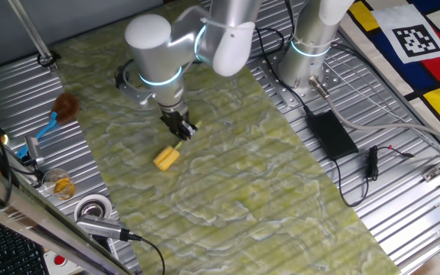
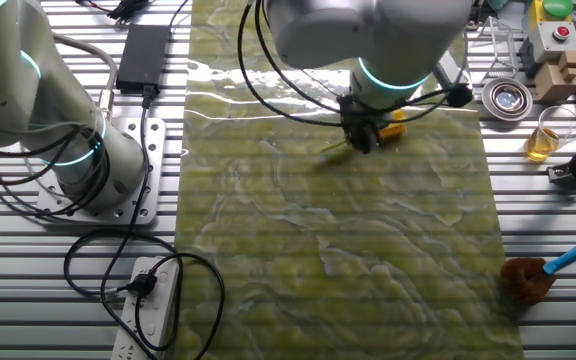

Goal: Scrub the table with a brush

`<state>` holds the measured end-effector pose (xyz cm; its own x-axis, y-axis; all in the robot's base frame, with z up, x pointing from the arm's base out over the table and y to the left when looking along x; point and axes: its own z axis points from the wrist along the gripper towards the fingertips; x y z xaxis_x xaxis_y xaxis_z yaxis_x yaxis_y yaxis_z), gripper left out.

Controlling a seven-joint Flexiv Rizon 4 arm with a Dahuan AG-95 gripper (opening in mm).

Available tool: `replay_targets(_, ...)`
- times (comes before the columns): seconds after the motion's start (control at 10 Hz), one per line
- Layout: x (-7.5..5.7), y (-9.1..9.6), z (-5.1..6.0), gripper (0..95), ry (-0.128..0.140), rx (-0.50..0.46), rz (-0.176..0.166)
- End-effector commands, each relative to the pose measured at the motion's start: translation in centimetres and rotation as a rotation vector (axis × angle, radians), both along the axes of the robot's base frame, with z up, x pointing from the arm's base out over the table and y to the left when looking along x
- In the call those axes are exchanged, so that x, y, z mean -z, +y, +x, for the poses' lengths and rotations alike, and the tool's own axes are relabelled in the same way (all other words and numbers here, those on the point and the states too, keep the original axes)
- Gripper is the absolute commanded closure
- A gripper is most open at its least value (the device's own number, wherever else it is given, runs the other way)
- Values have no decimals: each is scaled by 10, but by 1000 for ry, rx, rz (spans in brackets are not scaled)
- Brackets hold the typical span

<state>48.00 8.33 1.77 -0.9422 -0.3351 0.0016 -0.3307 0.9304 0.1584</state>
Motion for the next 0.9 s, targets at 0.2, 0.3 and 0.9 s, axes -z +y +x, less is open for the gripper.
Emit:
replay_targets(0.2,-7,32,-6,950,12,67,12)
replay_targets(0.3,-7,40,-8,950,10,82,24)
replay_targets(0.9,-7,45,-10,950,-15,43,26)
